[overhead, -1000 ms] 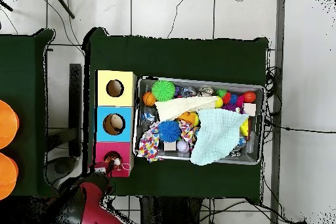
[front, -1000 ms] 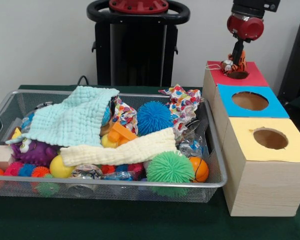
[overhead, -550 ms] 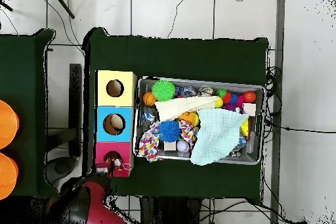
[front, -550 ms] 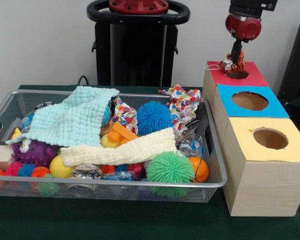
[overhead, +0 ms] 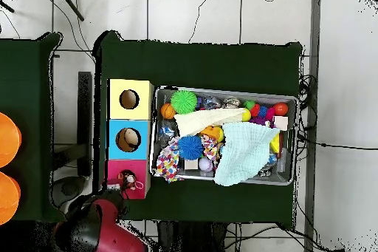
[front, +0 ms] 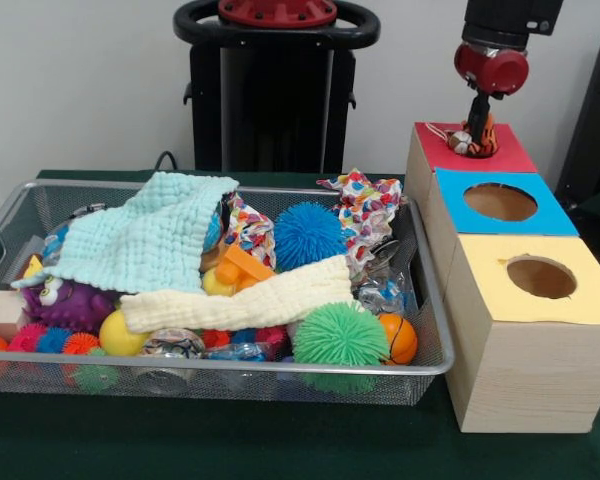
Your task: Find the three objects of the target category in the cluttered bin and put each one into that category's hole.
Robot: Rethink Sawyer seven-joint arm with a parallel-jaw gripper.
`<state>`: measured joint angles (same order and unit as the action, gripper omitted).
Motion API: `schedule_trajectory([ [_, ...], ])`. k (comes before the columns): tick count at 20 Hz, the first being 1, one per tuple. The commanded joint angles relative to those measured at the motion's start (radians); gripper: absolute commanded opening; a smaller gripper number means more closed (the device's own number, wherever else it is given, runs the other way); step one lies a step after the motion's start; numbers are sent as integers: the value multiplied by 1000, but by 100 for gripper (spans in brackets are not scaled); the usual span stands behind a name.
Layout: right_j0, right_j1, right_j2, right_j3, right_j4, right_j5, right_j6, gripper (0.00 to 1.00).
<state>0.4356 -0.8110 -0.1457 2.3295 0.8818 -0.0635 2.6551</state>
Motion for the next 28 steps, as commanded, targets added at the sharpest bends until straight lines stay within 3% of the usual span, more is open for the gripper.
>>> schedule_trajectory([
  [1,-45,67,102,24,-16,-73,270,0],
  [6,-63,83,108,4,-13,-77,260,0],
  [18,-179,165,196,-12,-131,-208,319,0],
  [21,-208,216,223,-32,-163,-261,338,0],
  [24,-204,224,225,-35,-153,-267,330,0],
  [26,-173,224,204,-42,-113,-229,275,0],
  [27,-158,223,197,-41,-92,-224,267,100],
  [28,-147,221,191,-40,-78,-214,263,100],
])
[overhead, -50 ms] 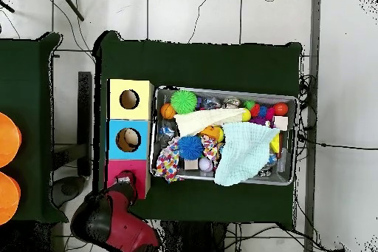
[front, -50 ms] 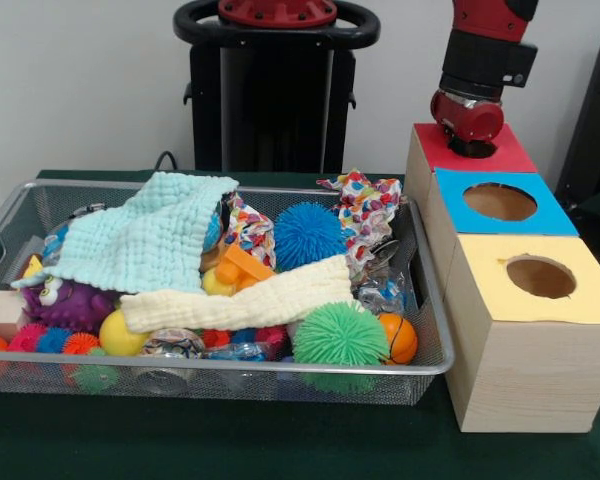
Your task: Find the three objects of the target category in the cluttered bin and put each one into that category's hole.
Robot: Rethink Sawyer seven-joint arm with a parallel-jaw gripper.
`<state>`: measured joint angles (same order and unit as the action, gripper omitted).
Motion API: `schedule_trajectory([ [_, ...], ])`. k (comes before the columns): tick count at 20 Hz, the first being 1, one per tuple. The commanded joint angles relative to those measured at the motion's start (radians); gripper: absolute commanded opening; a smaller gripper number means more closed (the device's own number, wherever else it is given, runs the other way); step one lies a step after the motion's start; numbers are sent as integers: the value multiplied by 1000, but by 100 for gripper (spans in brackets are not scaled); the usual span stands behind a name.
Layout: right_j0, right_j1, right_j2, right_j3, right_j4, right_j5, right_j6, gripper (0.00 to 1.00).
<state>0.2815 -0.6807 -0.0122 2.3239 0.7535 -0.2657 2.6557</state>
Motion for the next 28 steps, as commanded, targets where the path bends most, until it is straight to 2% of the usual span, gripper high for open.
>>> schedule_trajectory([
  [1,18,89,51,-33,65,-1,257,100],
  [3,13,83,47,-34,54,3,241,100],
  [6,-5,66,66,-22,51,-14,295,100],
  [12,49,24,36,-17,118,45,271,100],
  [16,102,19,-9,-23,166,102,200,100],
  [17,109,21,-13,-23,179,102,189,0],
  [20,109,22,-23,-26,176,96,174,0],
  [23,72,6,4,-9,151,65,229,0],
  [28,109,-11,-17,-7,193,96,221,0],
])
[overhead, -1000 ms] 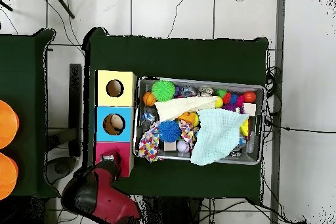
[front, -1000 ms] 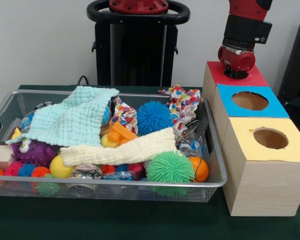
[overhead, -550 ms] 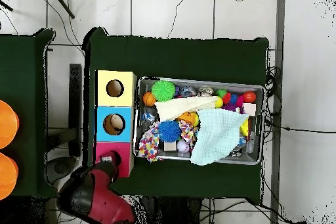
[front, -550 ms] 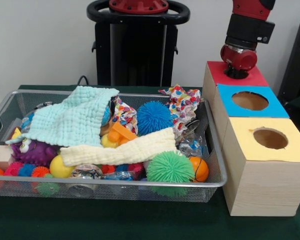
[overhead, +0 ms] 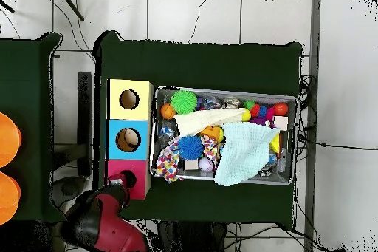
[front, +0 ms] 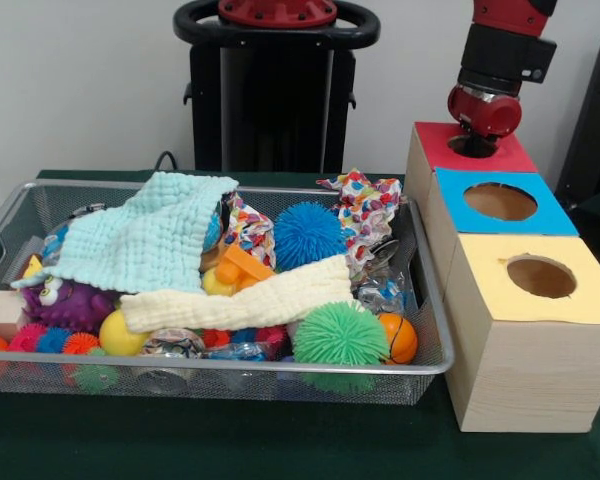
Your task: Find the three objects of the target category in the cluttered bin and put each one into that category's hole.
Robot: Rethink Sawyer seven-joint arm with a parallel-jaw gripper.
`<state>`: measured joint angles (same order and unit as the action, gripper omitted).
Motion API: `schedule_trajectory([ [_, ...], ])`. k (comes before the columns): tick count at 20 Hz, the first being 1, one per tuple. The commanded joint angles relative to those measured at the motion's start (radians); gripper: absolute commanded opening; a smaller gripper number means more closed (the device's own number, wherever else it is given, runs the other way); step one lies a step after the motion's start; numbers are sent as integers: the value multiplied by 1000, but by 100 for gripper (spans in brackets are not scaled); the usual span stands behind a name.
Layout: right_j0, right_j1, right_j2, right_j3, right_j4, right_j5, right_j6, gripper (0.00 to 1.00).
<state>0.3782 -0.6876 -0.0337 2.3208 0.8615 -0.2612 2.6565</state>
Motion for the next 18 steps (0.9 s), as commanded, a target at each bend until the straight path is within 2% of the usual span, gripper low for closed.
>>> schedule_trajectory([
  [1,14,-4,5,-5,88,93,219,0],
  [7,43,-19,-21,-4,122,123,193,0],
  [12,95,-12,-75,-24,144,178,138,0],
  [13,114,-3,-93,-33,153,189,136,100],
  [18,75,-19,-70,-22,119,159,158,100],
])
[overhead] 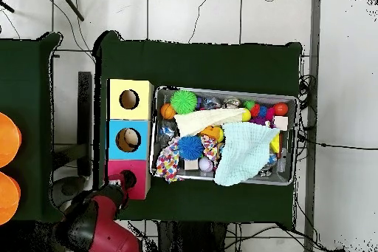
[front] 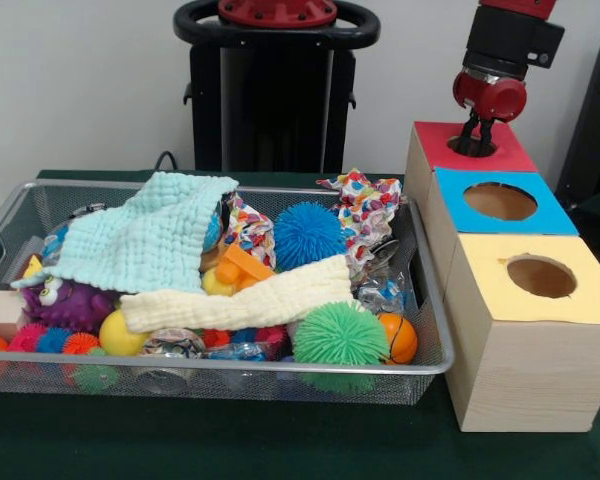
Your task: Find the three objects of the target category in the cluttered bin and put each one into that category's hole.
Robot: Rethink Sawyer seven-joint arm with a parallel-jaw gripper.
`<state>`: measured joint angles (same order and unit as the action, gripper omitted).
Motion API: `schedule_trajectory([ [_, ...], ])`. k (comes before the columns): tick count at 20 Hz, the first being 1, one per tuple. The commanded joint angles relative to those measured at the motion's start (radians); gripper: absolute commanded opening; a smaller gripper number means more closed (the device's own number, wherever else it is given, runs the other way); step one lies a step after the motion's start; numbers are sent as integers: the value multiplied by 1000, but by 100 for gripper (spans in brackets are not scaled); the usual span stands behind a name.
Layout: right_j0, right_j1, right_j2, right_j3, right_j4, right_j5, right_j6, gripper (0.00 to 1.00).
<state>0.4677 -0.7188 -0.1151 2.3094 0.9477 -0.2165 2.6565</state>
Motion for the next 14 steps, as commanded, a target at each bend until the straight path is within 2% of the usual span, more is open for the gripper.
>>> schedule_trajectory([
  [1,-18,10,9,-9,33,110,165,100],
  [9,-18,3,1,-6,34,121,166,100],
  [11,-2,13,-21,-17,30,148,129,100],
  [12,10,17,-34,-19,35,152,122,0],
  [14,-5,14,-24,-17,19,139,119,0],
])
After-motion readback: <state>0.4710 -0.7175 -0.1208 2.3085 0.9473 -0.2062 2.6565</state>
